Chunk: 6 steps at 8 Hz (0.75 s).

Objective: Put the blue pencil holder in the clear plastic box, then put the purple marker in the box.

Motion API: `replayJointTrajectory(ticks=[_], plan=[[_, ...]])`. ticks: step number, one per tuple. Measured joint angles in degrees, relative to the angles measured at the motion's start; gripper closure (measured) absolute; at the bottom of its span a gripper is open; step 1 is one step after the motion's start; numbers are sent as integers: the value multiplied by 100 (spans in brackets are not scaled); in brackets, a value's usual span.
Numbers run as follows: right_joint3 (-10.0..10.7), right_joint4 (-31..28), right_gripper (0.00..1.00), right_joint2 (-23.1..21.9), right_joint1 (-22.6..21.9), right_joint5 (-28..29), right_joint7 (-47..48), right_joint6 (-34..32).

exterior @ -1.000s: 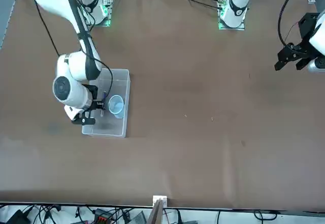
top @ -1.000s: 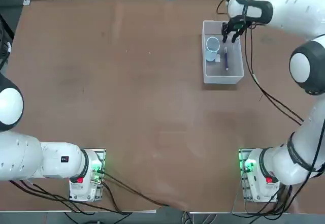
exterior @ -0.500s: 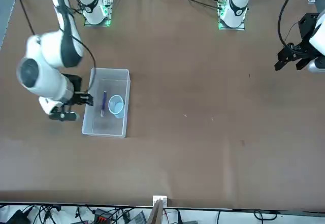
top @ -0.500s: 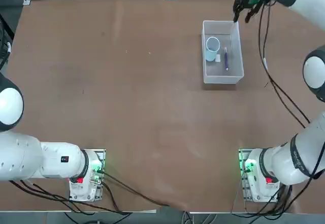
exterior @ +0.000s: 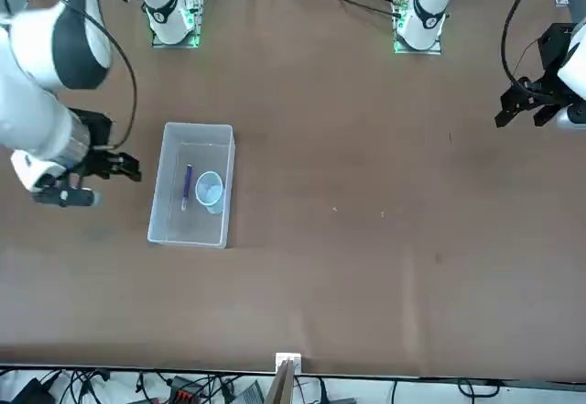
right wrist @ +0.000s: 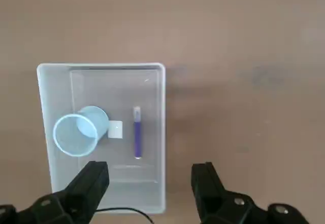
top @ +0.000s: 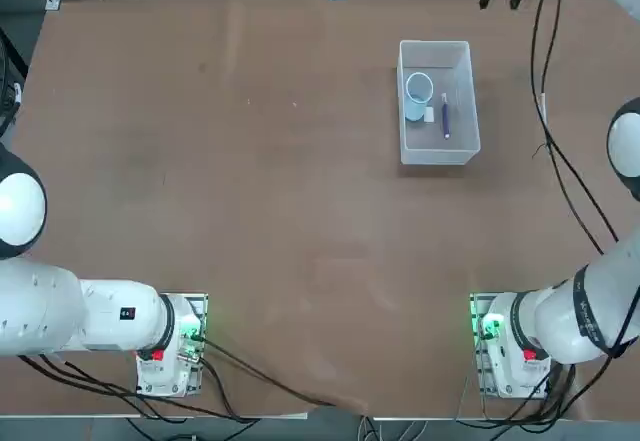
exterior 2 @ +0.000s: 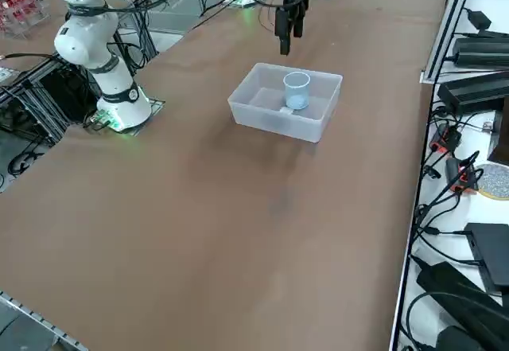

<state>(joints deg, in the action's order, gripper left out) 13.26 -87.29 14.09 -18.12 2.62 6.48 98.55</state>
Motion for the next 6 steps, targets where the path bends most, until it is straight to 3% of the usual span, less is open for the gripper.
replayJointTrajectory(ticks=[3,6], plan=[[275,42,1,-490,24,-25,-512,-359],[285,42,1,-842,174,-38,-524,-542]])
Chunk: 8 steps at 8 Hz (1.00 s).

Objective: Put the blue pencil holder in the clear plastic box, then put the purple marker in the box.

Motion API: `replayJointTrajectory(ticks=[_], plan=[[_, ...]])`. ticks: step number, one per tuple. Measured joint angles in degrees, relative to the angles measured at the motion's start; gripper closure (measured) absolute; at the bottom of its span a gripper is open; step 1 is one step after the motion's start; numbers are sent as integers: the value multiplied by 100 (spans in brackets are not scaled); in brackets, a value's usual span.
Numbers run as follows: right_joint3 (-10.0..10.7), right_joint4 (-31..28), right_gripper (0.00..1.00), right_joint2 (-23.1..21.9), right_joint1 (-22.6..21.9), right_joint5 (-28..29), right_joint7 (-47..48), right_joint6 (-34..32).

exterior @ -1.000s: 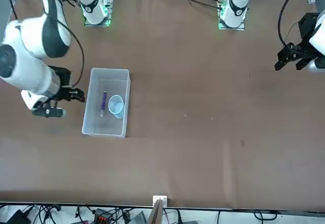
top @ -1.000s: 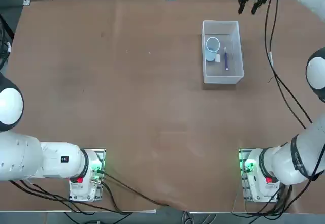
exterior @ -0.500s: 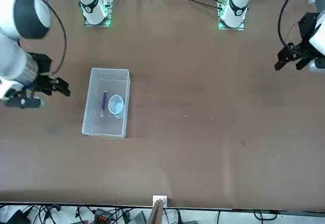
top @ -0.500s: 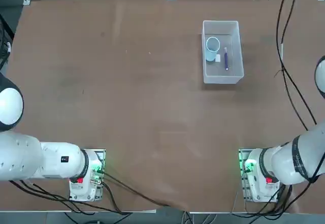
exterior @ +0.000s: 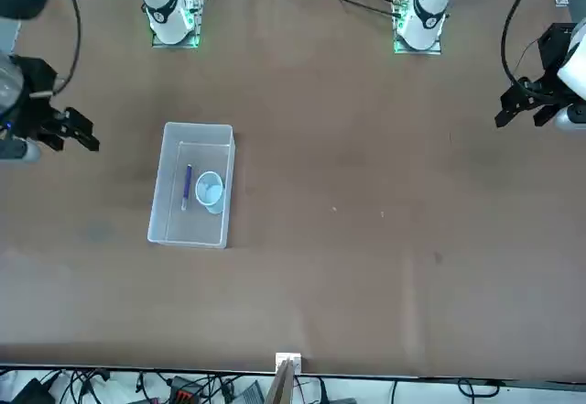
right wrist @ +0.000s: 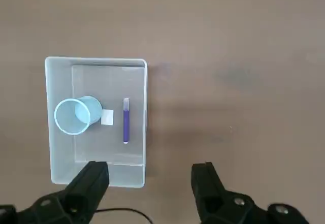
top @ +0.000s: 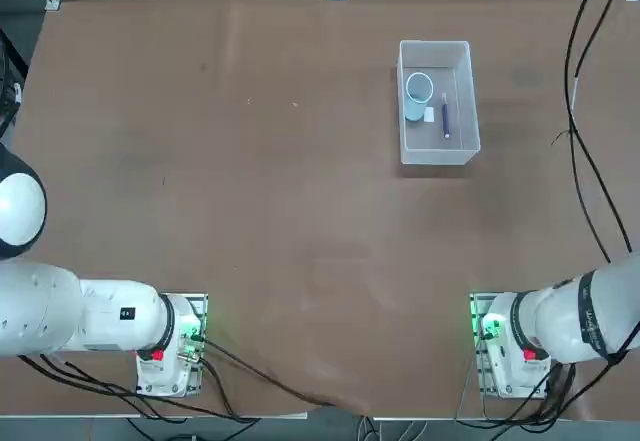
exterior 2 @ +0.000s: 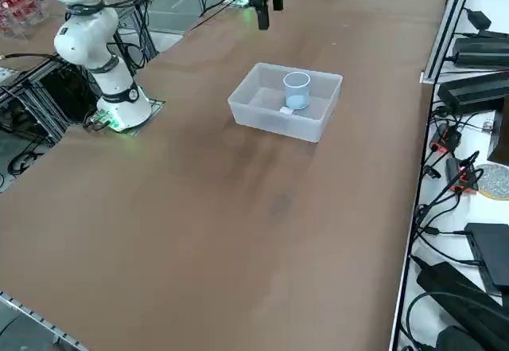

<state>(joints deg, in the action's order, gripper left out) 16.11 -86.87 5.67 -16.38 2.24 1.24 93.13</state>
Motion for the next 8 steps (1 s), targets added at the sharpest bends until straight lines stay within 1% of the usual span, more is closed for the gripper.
replayJointTrajectory(ticks=[1,2,3,4,6,7,8], plan=[[-185,0,1,-98,293,-15,0,-71],[-549,-2,0,-205,742,-50,0,-214],[-871,-35,0,-328,1117,-100,0,-338],[-1074,-129,0,-476,1365,-126,0,-409],[-1377,-447,0,-800,1679,-156,0,-455],[-1446,-559,0,-908,1725,-174,0,-472],[-1466,-606,0,-963,1735,-181,0,-493]])
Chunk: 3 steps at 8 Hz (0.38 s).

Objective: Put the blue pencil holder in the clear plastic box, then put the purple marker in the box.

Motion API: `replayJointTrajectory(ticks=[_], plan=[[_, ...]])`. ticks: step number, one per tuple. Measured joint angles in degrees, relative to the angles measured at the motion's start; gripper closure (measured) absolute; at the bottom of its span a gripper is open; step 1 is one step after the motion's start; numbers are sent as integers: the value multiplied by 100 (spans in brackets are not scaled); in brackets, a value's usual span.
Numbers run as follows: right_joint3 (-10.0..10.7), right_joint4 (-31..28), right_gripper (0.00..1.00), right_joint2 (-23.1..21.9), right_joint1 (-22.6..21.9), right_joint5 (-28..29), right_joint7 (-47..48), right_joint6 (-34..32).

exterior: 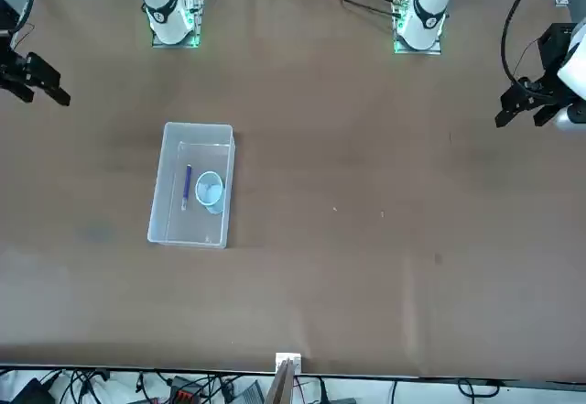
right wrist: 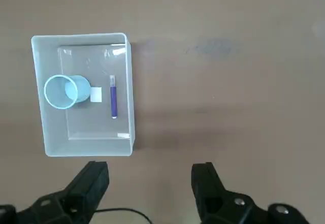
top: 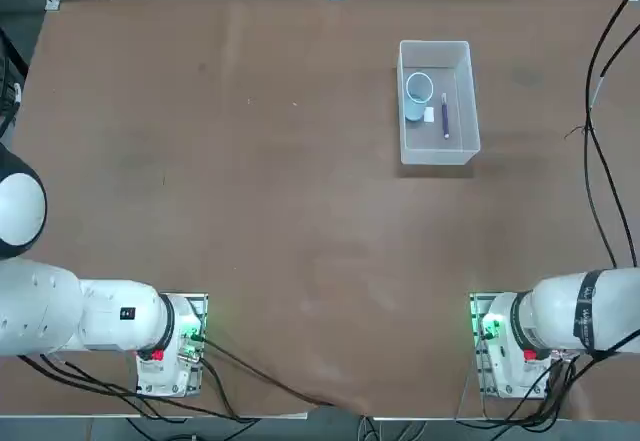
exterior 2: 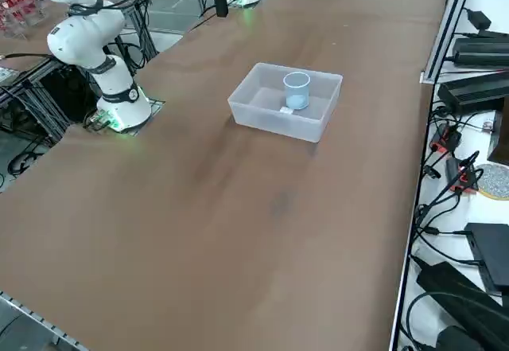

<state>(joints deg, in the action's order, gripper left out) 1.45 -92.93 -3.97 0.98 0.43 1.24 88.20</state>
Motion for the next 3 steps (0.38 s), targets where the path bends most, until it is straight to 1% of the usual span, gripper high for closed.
replayJointTrajectory(ticks=[3], plan=[[-5,-19,0,-17,26,-4,0,-3]])
